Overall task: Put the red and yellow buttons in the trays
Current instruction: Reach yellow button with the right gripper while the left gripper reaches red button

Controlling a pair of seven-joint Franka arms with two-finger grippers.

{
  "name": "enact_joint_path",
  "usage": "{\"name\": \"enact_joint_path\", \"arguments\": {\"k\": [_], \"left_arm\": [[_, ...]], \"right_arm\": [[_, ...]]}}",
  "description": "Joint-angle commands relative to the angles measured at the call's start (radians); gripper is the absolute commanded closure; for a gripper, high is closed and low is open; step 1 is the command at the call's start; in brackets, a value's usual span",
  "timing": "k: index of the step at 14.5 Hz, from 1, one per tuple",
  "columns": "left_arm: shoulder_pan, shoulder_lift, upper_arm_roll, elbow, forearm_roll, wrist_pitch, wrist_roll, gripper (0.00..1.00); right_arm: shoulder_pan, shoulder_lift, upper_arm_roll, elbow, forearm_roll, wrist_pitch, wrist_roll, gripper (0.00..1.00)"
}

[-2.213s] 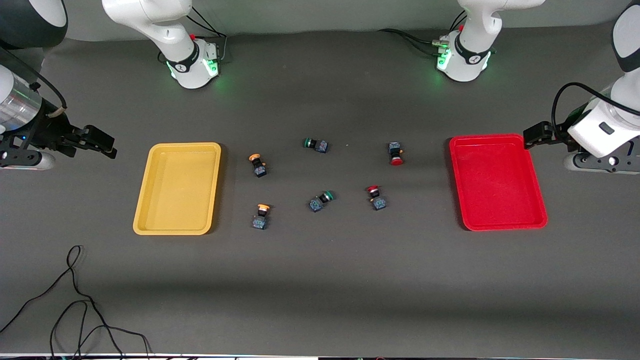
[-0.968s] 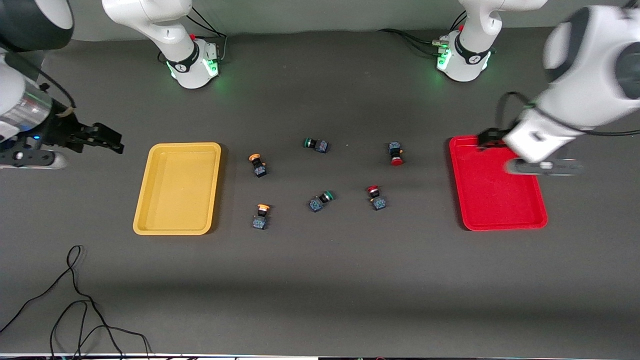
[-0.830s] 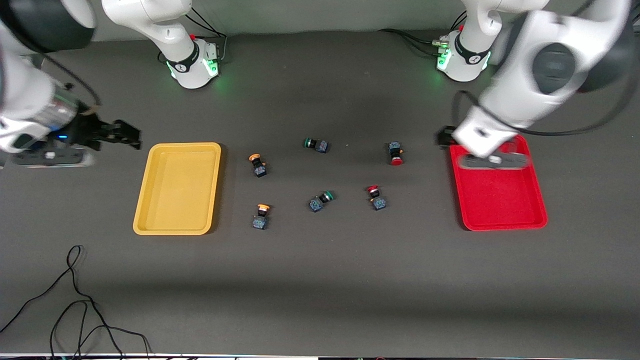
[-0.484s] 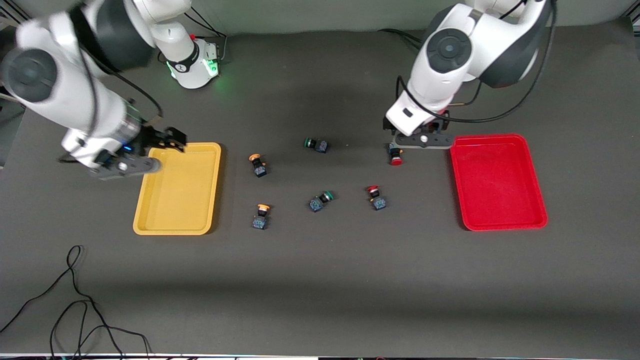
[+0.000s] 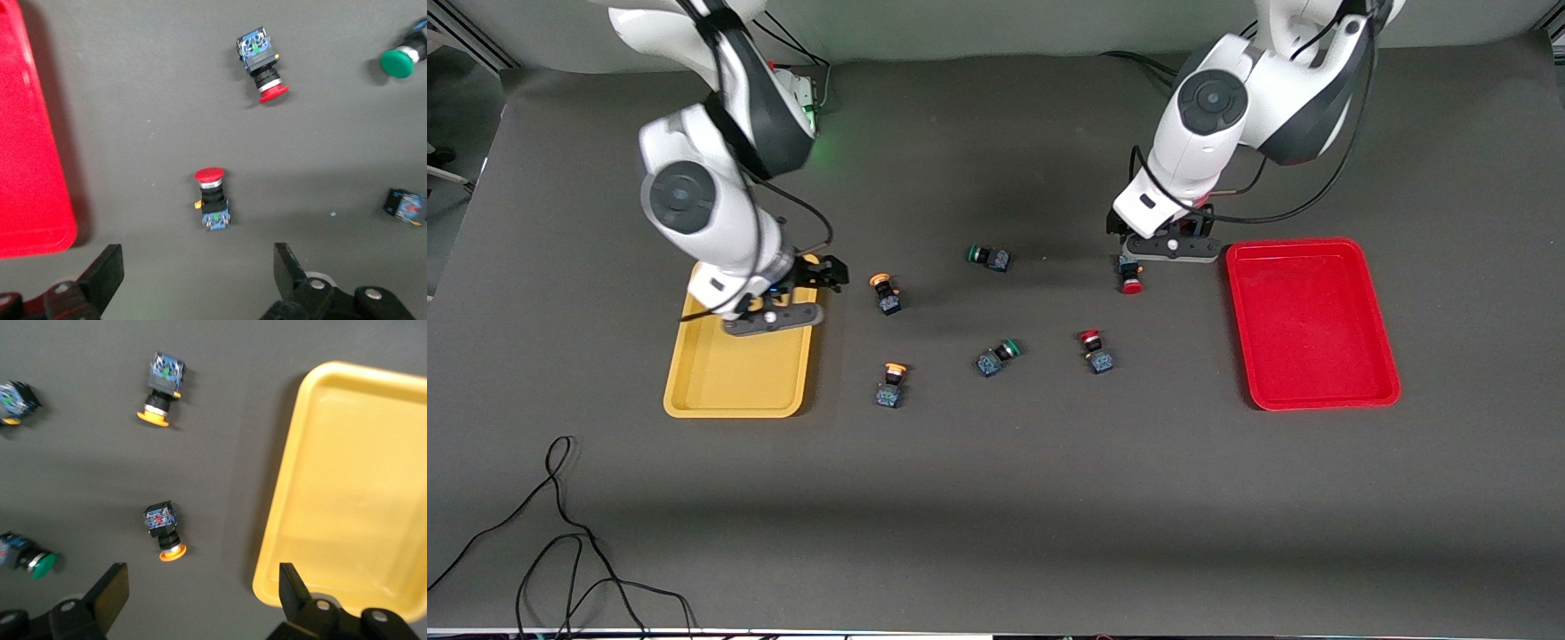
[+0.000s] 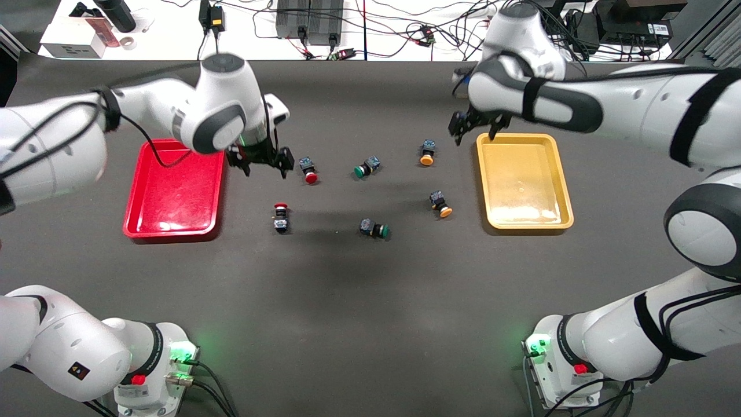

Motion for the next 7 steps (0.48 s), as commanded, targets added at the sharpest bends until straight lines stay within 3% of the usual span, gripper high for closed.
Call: {"name": "enact_joint_path", "arguments": {"k": [1,4,7], "left_arm": [[-0.042,0.096,0.017,-0.055,0.005,0.149,0.003,0.0],[-0.044,0.243,0.017,-0.055,0.005,0.296,-0.01,0.0],[-0.041,0.313,0.019,-0.055,0.013,0.361,-0.01,0.0]], "right_arm": [[0.068,0.034,-0.009,-0.11,0.059,0.158,0.026,0.0],[0.113,0.128,-0.008,-0.119,0.066,0.229,0.029,0.0],[0.148,0.189,-0.008,-0.145,0.066,0.309,0.061,0.0]]}}
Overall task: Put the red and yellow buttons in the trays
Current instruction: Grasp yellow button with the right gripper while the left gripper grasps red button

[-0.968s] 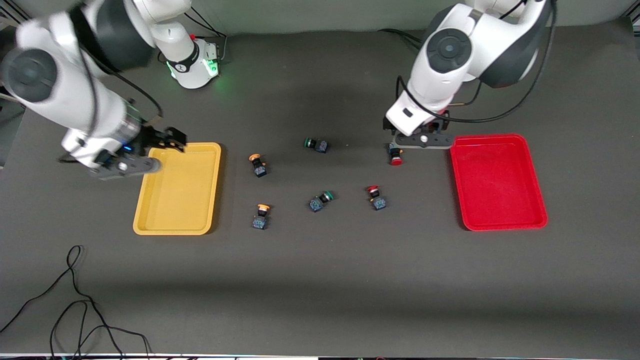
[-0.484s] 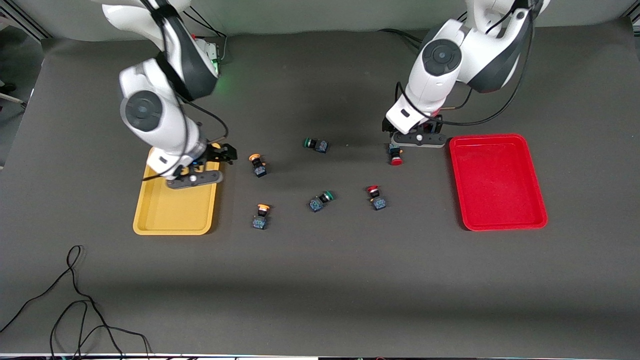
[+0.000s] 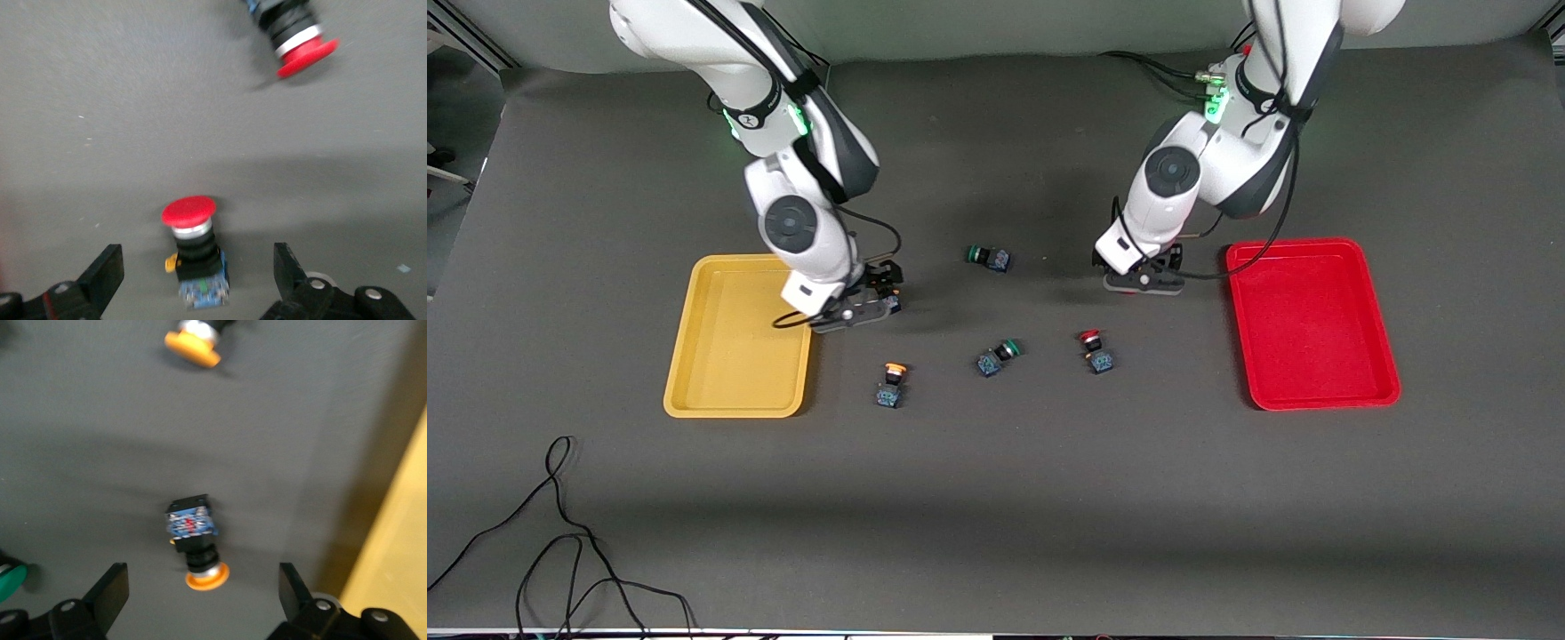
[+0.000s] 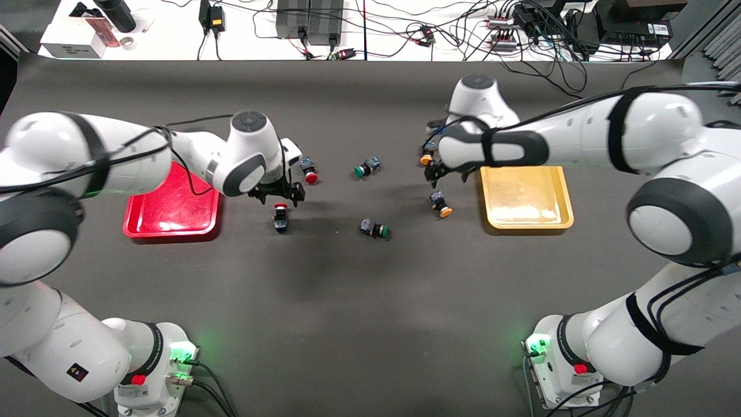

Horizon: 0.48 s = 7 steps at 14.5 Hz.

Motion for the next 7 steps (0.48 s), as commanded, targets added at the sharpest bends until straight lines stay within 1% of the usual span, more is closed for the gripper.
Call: {"name": "enact_joint_path", "arguments": {"k": [1,3,4,5,7], "left_arm": [[-0.015,0.051,0.017,0.014,0.013,0.042,-0.009,0.0],[-0.015,0.061,0.017,0.014,0.013,0.047,-0.009,0.0],[-0.017,0.061,0.017,0.014,0.011,0.043,-0.017,0.02],[-0.014,0.063,0.017,0.014,0.011,0.042,-0.032,0.13],[-0.015,0.063,0.017,0.014,0.011,0.042,-0.049,0.54]], "right_arm": [[0.021,0.058,-0.008,-0.015,0.011,0.083,0.03,0.0],[0.029,0.107,-0.008,-0.015,0.011,0.134,0.031,0.0],[0.033,0.124,-0.008,-0.015,0.013,0.149,0.031,0.0],[0.033,0.133,-0.008,-0.015,0.011,0.159,0.031,0.02],[0.035,0.141,-0.008,-0.015,0.013,0.16,0.033,0.14]]}}
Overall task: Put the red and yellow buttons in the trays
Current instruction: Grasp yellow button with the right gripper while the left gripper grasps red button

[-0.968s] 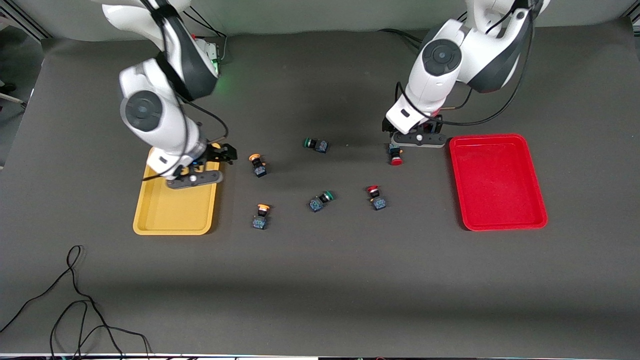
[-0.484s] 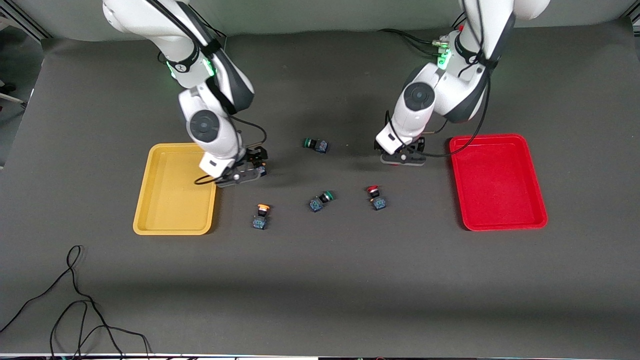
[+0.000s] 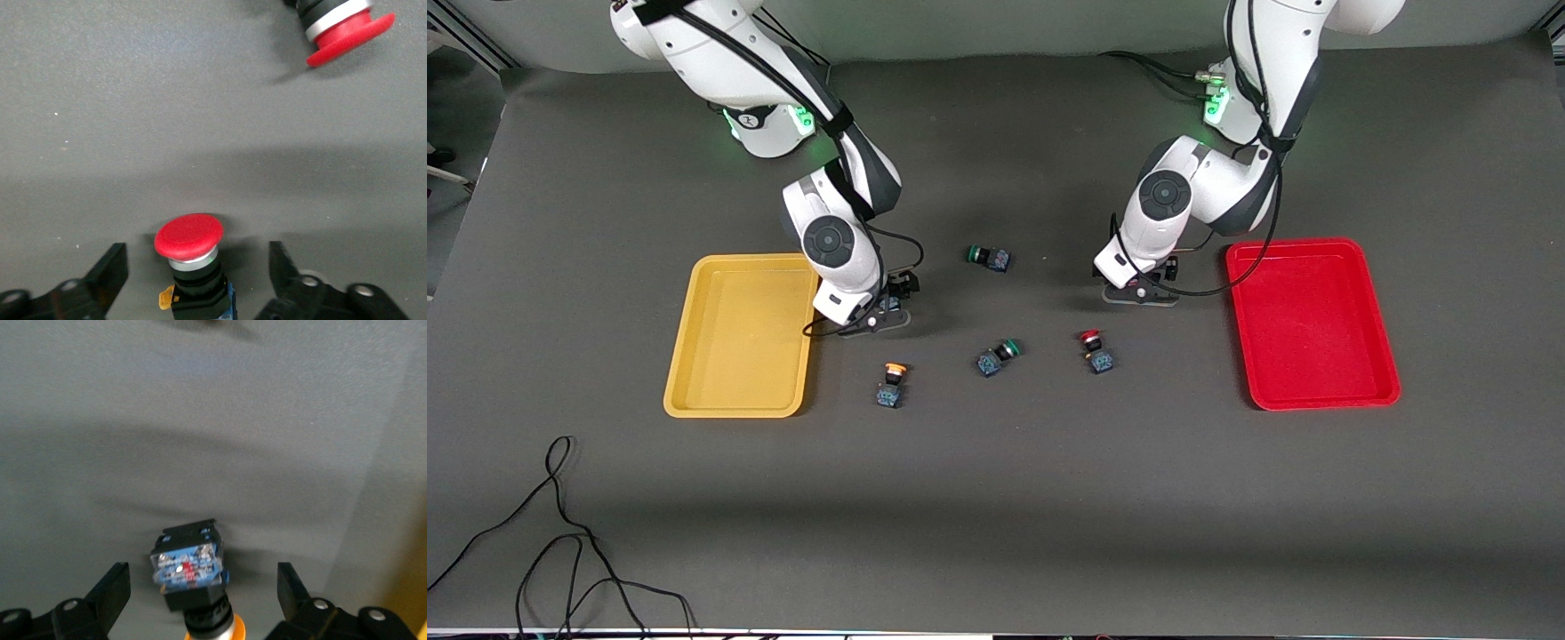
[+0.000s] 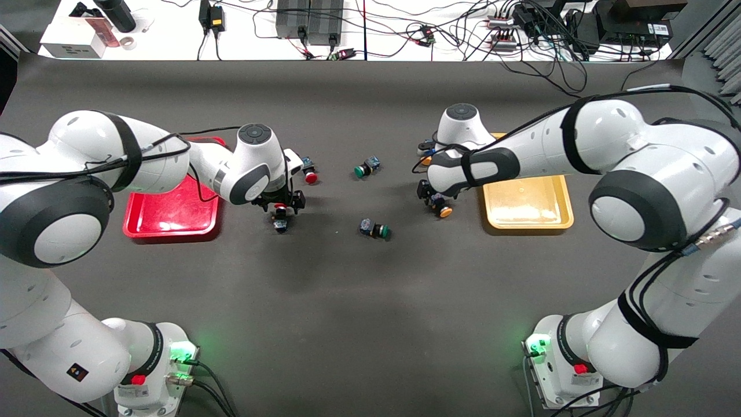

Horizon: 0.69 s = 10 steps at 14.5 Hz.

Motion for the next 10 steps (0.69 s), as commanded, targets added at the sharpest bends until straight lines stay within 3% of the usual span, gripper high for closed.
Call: {"name": "enact_joint_path", "arguments": {"k": [1,3,4,7,8,10], "left_arm": [[-0.015,-0.002,0.011,0.005,0.009,-0.009,-0.037,0.69],[-0.015,0.001,0.011,0.005,0.009,-0.009,-0.055,0.77],[-0.014,0.001,0.011,0.005,0.009,-0.011,-0.057,0.77],[0.0,-0.075,0.014,0.021,0.009,-0.055,-0.087,0.77],[0.001,-0.133,0.017,0.039,0.008,-0.13,-0.087,0.77],[0.014,-0.227,0.024,0.129,0.005,-0.342,-0.08,0.77]], "right_arm": [[0.016,0.002,-0.007,0.001,0.012,0.015,0.018,0.21],[0.016,0.001,-0.007,0.001,0.012,0.015,0.016,0.4],[0.016,-0.001,-0.007,0.001,0.012,0.012,0.016,0.57],[0.007,-0.039,-0.013,0.004,0.012,-0.033,0.016,0.92],[0.004,-0.064,-0.019,0.009,0.012,-0.071,0.015,0.97],[-0.017,-0.155,-0.056,0.01,0.012,-0.166,0.003,0.98]]}}
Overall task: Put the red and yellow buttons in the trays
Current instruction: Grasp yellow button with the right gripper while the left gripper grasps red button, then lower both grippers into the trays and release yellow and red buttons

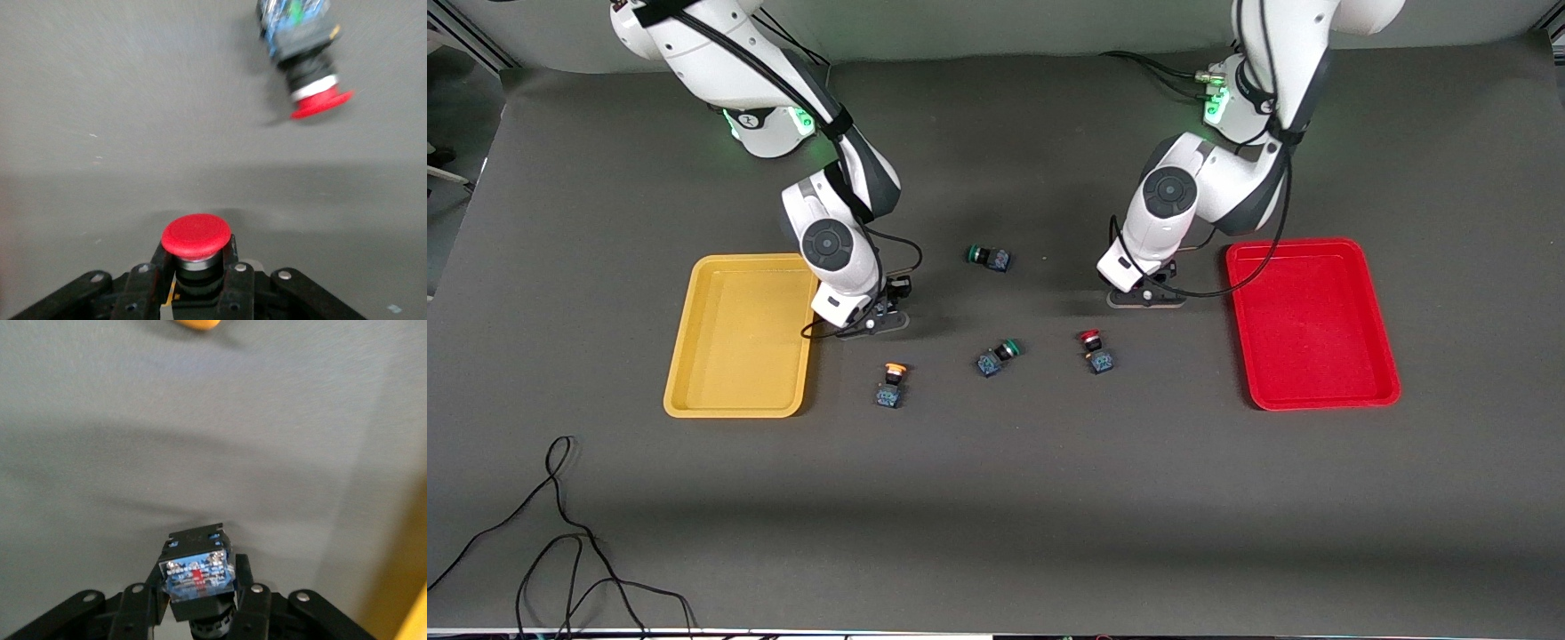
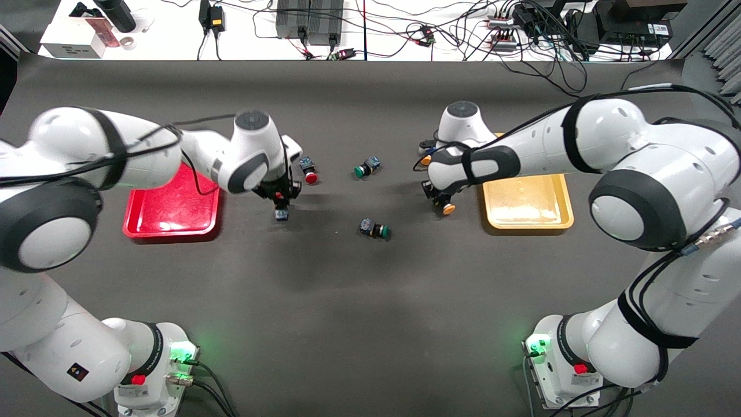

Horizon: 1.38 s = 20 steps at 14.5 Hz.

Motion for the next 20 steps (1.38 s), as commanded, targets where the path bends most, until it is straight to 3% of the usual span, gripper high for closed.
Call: {"name": "enact_joint_path", "arguments": {"k": [1,3,6,7,11,12,14,17,20], "left_arm": [[0.036,-0.163,0.009,0.142,0.002,-0.325,-0.017,0.77],[0.077,-0.166,0.011,0.316,0.001,-0.535,-0.01,0.77],[0.238,-0.227,0.009,0.364,-0.01,-0.636,0.129,0.78],[0.312,-0.254,0.011,0.36,-0.015,-0.669,0.207,0.78],[0.542,-0.269,0.014,0.323,-0.001,-0.67,0.461,0.78],[0.571,-0.266,0.014,0.288,0.001,-0.627,0.502,0.78],[0.588,-0.252,0.014,0.173,0.008,-0.474,0.544,0.78],[0.59,-0.173,0.014,-0.02,0.019,-0.145,0.553,0.77],[0.587,-0.033,0.014,-0.093,0.027,0.101,0.567,0.76]], "right_arm": [[-0.018,-0.158,-0.066,-0.007,0.011,-0.139,-0.008,0.98],[-0.018,-0.221,-0.165,-0.01,0.011,-0.19,-0.058,0.98],[-0.015,-0.231,-0.36,-0.042,0.011,-0.189,-0.302,0.98],[-0.015,-0.229,-0.396,-0.061,0.011,-0.181,-0.348,0.97],[-0.018,-0.199,-0.422,-0.145,0.011,-0.063,-0.377,0.95],[-0.017,-0.188,-0.422,-0.147,0.011,-0.054,-0.377,0.9],[-0.018,-0.188,-0.424,-0.144,0.011,-0.051,-0.377,0.02],[-0.017,-0.194,-0.424,-0.141,0.011,-0.054,-0.376,0.0],[-0.006,-0.188,-0.413,-0.06,0.013,-0.055,-0.361,0.0]]}}
